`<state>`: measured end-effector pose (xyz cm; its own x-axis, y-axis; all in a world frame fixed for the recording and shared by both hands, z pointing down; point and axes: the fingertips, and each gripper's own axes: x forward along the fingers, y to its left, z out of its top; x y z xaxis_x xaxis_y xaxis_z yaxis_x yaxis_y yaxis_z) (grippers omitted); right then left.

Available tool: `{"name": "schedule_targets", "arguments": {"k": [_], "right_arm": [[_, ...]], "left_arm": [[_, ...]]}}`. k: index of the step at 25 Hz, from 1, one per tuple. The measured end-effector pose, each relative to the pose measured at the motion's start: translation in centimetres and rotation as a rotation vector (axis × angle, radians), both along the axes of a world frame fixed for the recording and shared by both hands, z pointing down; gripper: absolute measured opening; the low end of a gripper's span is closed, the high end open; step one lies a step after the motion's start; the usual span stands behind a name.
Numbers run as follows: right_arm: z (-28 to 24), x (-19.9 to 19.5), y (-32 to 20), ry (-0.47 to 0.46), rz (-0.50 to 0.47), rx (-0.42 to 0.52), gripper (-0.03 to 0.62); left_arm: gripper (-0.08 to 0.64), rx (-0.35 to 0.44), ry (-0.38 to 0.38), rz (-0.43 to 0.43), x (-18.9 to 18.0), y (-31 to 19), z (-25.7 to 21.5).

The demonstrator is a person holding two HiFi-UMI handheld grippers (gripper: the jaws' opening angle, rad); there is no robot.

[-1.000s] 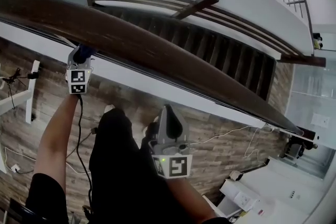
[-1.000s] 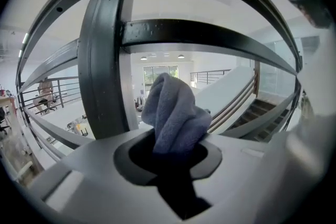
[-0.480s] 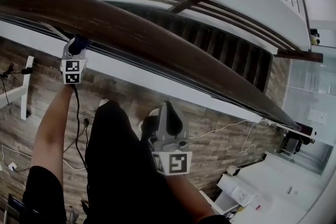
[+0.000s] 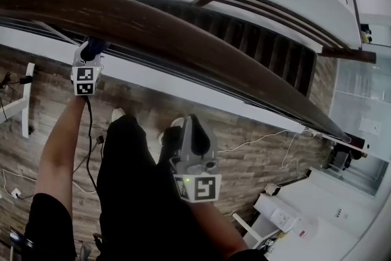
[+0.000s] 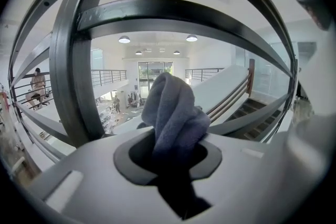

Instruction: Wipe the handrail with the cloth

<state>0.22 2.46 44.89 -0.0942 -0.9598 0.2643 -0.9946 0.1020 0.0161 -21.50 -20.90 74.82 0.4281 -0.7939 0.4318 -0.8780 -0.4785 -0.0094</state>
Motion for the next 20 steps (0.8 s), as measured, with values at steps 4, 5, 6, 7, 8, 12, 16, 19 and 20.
{"name": "schedule_targets", "arguments": {"k": [4,5,6,7,8,12,16,19,20], "right_arm": [[-0.3,0.4,1.3,-0.007,0.007,-0.016,0.003],[-0.4,0.6,1.6,-0.006,0.011,-0.02,0.003],[-0.4,0.9,1.9,-0.006,0.016,-0.022,0.003],[-0.4,1.1,2.0,-0.007,0.021,-0.025,0.003],[-0.3,1.3,2.2,-0.01,0.026,-0.028,0.003],[0.0,1.9,2.6,-0.017,0.041,-0.036,0.003],[0.1,2.7,2.2,-0.017,0.059,-0.031,0.003],[-0.2,3.4,2.1,-0.012,0.066,-0.023,0.003],[-0.3,3.6,2.1,-0.01,0.07,-0.021,0.003]], "left_arm": [[0.08,-0.012,-0.001,0.036,1.7,0.8,-0.1],[0.08,-0.016,-0.002,0.047,2.2,1.1,-0.1],[0.08,-0.02,-0.001,0.055,2.7,1.4,-0.1],[0.08,-0.024,0.002,0.057,3.1,1.6,-0.1],[0.08,-0.029,0.005,0.053,3.2,1.7,-0.1],[0.08,-0.036,0.003,0.032,3.2,1.6,0.6],[0.08,-0.045,-0.004,0.04,4.1,1.8,0.6],[0.08,-0.05,-0.004,0.045,5.3,2.4,0.2],[0.08,-0.05,-0.003,0.048,5.7,2.5,0.2]]}}
